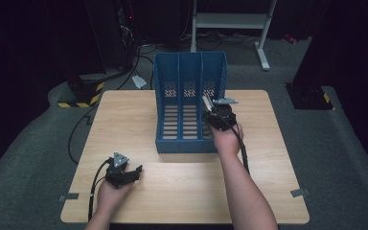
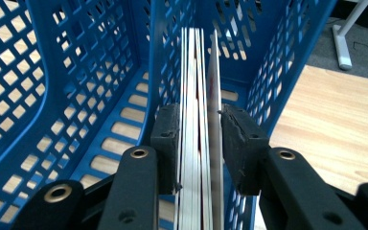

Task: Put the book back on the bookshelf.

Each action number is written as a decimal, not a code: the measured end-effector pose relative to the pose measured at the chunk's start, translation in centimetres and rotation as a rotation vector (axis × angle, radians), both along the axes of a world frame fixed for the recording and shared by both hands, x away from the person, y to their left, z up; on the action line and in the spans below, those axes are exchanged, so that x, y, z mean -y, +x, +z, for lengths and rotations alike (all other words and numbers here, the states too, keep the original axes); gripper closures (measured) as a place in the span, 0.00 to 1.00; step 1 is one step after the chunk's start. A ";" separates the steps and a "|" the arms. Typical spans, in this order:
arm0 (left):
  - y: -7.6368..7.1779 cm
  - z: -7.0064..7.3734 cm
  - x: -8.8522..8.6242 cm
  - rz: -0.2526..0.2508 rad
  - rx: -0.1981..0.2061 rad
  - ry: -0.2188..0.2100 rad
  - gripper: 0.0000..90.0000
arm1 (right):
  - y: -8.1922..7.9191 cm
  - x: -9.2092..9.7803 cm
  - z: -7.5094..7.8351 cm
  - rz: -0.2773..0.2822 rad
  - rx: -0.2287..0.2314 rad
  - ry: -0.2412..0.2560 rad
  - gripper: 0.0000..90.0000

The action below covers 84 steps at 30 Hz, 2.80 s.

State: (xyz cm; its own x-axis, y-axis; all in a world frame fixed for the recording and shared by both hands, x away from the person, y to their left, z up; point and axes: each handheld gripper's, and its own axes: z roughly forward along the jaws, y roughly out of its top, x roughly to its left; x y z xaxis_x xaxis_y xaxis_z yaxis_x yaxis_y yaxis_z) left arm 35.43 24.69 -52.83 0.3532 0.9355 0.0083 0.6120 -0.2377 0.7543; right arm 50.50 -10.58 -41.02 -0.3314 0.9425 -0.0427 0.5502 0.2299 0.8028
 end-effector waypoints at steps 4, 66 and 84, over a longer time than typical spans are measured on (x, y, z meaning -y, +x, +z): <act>0.0 0.0 0.0 0.000 0.000 0.000 0.35 | 0.4 -0.3 0.0 -0.006 -0.023 -0.015 0.77; -0.1 0.0 0.0 -0.004 0.001 0.001 0.35 | 2.6 -1.1 -0.7 -0.283 0.044 -0.073 0.85; -0.1 0.0 0.0 -0.003 0.000 -0.001 0.35 | 2.4 -0.7 -0.2 -0.256 0.049 -0.050 0.76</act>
